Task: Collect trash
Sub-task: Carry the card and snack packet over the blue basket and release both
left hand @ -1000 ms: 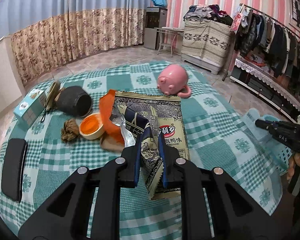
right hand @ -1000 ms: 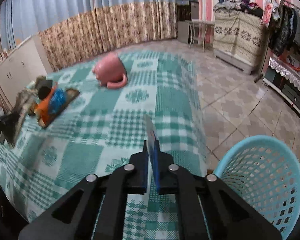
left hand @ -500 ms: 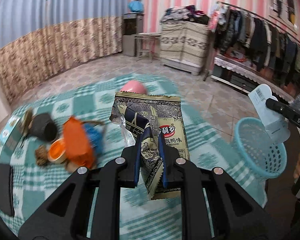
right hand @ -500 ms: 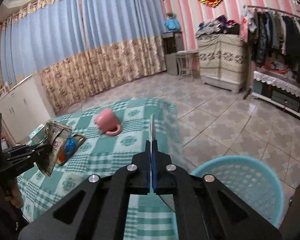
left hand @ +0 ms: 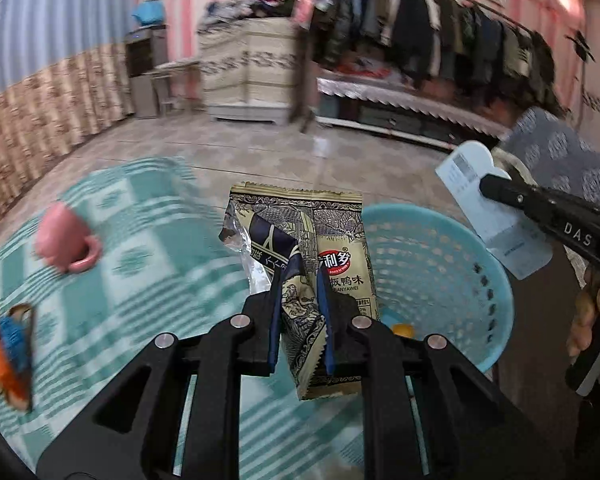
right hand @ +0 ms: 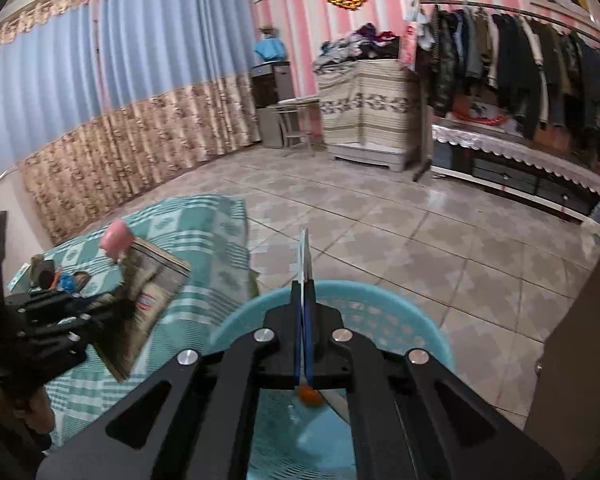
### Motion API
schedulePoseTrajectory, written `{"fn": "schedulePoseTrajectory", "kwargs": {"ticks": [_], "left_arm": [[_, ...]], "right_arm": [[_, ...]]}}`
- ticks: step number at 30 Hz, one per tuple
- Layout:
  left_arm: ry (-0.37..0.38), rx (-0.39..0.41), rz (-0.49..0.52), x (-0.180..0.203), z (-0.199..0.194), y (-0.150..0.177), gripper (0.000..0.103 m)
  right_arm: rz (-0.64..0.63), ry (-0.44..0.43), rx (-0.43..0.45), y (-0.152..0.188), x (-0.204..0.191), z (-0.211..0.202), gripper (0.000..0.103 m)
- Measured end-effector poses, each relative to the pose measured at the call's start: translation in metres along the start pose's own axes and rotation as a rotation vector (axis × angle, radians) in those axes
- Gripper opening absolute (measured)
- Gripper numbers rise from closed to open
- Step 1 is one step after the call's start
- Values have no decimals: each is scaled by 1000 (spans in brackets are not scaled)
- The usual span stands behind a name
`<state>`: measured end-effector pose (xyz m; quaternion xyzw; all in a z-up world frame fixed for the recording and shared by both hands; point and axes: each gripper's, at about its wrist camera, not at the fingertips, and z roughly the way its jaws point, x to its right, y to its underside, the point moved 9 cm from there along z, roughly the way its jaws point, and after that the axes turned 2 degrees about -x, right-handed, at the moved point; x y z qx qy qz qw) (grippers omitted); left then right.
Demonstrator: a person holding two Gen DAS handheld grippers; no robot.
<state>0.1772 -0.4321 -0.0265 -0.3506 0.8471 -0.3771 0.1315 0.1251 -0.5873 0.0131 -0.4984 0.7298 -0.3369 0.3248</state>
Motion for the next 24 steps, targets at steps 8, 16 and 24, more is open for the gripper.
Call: {"fn": "schedulePoseTrajectory", "kwargs": {"ticks": [8,16,24], "left_arm": [[34,-10,86,52,46,-8,19],[9,-1,87,53,55,-14,80],[-92,48,-10,-1,34,-31,91]], "right_arm": [[52,32,-18,9,40,9,1],[79,36,-36,22,46,17,1],[86,9,-45,27,29,32,1]]}}
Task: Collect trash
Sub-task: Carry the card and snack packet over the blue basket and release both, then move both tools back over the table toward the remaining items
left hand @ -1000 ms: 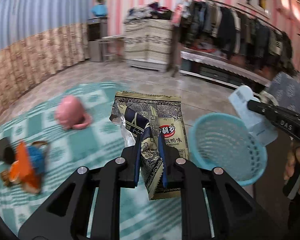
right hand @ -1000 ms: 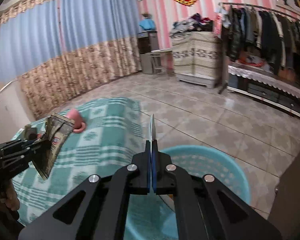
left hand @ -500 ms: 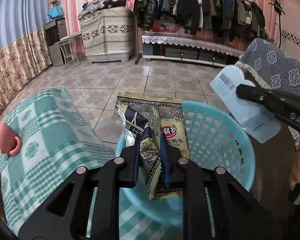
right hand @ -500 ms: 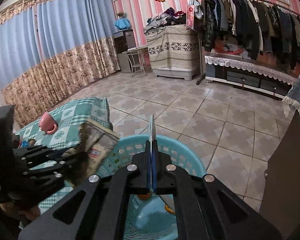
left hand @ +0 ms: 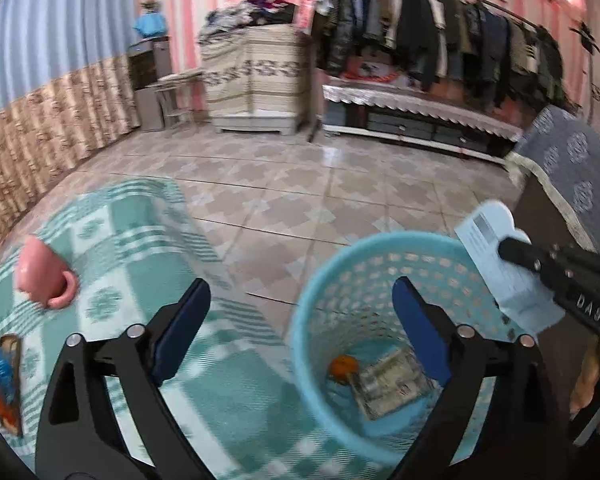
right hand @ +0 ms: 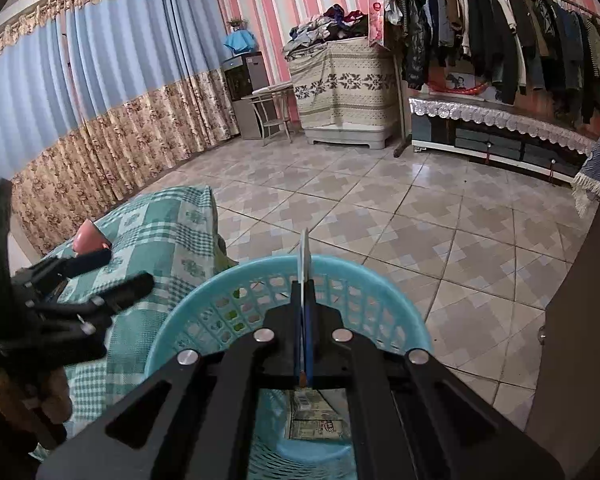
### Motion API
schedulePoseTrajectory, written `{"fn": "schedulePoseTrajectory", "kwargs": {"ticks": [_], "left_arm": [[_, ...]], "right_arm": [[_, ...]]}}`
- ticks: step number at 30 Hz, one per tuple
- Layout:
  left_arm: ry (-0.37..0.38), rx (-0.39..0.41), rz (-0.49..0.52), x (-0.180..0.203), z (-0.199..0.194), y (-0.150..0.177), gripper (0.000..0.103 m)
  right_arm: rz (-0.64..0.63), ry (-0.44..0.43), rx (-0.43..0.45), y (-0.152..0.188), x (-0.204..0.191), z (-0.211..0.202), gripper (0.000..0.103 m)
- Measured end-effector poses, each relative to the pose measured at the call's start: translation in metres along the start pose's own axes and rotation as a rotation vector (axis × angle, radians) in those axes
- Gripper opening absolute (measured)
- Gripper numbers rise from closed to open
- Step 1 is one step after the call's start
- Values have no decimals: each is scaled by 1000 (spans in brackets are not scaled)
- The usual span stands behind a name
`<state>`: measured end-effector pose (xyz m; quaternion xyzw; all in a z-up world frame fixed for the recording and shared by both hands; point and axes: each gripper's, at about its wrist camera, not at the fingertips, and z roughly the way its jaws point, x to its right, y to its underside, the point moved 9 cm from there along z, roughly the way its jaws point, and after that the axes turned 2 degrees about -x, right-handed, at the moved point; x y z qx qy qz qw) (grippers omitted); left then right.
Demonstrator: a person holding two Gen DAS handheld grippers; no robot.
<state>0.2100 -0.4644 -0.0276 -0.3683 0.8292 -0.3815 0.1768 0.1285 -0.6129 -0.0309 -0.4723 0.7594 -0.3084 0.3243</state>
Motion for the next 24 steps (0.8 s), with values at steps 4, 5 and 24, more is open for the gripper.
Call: {"fn": "schedulePoseTrajectory", "kwargs": {"ticks": [4,5,24], "left_arm": [[-51,20,-35,-27,-16,1,97],[-61,19,-40,-33,-19,4,97],[-192,56,-178,-132,-104,50,97]], "right_arm": [[17,-11,-5,1,-14,12,1],[18,-7,-7,1,-16,14,2],[-90,141,10,12,-58,8,88]]}}
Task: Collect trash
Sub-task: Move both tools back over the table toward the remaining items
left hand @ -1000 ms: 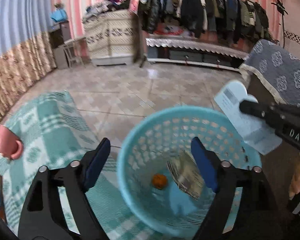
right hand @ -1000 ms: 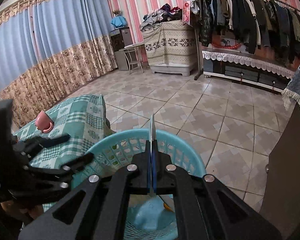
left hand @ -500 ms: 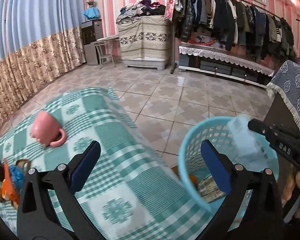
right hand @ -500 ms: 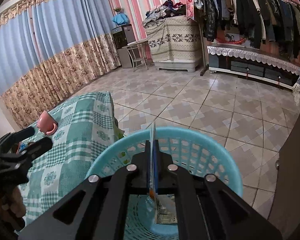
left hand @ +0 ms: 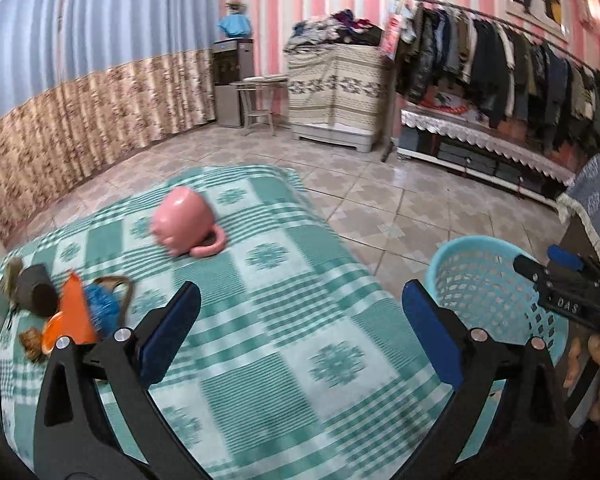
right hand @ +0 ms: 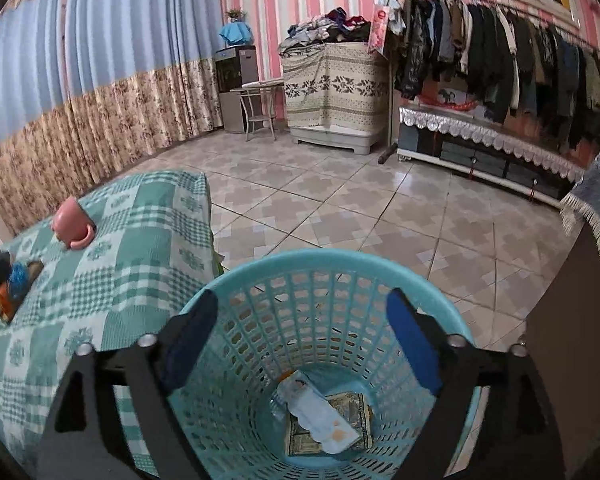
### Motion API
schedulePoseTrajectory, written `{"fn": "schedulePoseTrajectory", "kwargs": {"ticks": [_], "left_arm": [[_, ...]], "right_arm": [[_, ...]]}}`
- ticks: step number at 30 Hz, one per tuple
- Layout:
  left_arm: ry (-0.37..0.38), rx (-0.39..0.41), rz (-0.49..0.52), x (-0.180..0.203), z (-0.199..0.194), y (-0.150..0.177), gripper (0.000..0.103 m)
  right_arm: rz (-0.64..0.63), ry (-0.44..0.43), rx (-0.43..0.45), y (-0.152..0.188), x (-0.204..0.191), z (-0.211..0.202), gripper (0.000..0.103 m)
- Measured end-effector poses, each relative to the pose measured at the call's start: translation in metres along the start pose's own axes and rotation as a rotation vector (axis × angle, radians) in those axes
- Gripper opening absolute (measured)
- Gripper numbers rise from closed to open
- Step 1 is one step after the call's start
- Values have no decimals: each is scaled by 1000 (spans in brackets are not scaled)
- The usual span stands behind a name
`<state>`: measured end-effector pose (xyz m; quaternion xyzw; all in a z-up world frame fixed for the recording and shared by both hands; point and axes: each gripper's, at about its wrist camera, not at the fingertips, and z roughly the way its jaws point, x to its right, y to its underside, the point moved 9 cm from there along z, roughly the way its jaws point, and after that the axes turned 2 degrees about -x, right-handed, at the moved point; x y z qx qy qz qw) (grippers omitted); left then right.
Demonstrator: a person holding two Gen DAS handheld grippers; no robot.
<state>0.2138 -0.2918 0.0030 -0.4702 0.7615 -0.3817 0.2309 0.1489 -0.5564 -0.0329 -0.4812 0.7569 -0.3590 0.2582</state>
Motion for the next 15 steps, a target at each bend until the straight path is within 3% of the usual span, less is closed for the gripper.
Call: {"fn": "schedulePoseTrajectory", "kwargs": {"ticks": [5,15], "left_arm": [[-66,20,-42,-47,-20,9,98],[-245,-45,-159,-175,-33,53,98]], "right_arm": [[-9,-17,13,-1,-29,-13,94],[-92,-97,29,5,-117,-18,97]]}}
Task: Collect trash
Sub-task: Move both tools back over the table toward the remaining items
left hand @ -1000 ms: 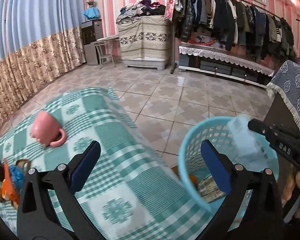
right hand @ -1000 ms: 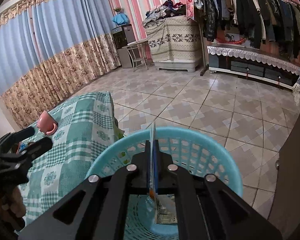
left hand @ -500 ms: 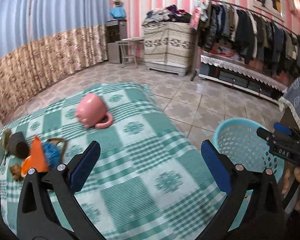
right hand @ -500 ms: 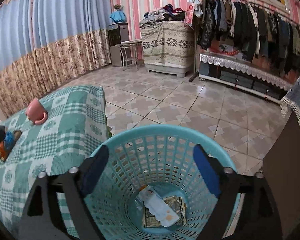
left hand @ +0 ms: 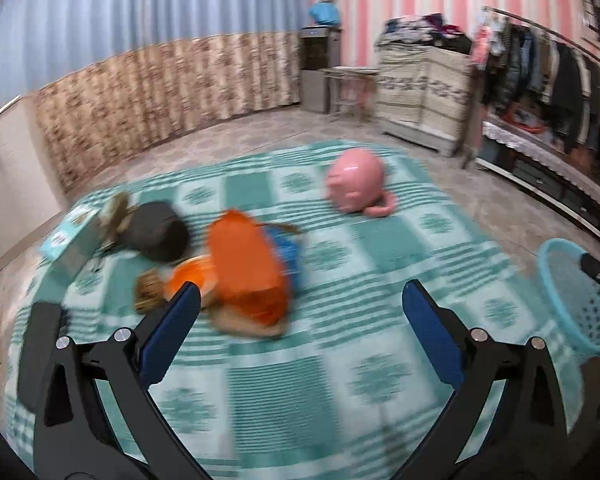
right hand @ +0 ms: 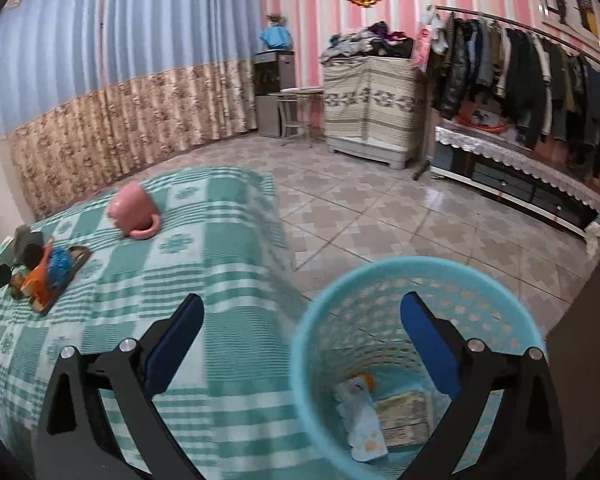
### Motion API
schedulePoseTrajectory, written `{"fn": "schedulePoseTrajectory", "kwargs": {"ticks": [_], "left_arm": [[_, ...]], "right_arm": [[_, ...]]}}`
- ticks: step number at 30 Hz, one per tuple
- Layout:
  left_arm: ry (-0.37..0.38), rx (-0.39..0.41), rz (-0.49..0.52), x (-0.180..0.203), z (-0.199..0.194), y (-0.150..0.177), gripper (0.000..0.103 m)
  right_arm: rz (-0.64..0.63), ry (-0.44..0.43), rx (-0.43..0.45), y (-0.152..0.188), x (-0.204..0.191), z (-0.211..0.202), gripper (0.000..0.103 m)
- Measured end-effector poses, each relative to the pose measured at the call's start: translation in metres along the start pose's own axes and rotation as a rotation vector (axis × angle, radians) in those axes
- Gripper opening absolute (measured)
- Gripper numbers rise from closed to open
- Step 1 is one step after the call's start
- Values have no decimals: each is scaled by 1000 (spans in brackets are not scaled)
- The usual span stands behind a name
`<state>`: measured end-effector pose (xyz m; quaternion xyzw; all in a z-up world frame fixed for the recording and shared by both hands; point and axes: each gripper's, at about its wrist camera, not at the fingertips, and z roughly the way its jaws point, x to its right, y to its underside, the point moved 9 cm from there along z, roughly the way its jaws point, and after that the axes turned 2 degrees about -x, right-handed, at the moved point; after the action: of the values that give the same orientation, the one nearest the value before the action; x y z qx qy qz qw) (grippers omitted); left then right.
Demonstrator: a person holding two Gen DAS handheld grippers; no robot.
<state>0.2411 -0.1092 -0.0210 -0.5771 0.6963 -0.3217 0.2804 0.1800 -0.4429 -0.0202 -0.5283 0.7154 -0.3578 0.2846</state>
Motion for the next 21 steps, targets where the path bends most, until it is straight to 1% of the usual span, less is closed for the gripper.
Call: {"fn": "schedulePoseTrajectory", "kwargs": {"ticks": [3,4,7,11,14,17,19,20,21], "left_arm": [[-113,-9,-6,-45,11,9,98],[-125,-17,-14,-53,14,12,98],[-171,-56,-73,-94,31,25,97],[-180,-91,-180,-133,49,35,97],[-186,-105,-223,-149,61,38,97],[-167,-121,-255,-157,75,38,91],[-145,-126,-267,-159,85,34,83],[-135,-128,-271,-159,88,34,76],[-126,-135,-274,-158,91,34,66]], "right_arm": [[-38,-21,-3,5,-28,4,97],[-57,-34,-7,7,-41,6,97],[-103,-59,-17,12,-67,9,97],[-148,-73,-23,17,-92,12,97],[-171,-81,-32,18,-104,16,97],[-191,-85,-41,19,-114,20,97],[-202,-90,-49,20,-121,22,97],[-208,-94,-52,20,-124,24,97],[-214,-98,-55,20,-127,26,97]]}}
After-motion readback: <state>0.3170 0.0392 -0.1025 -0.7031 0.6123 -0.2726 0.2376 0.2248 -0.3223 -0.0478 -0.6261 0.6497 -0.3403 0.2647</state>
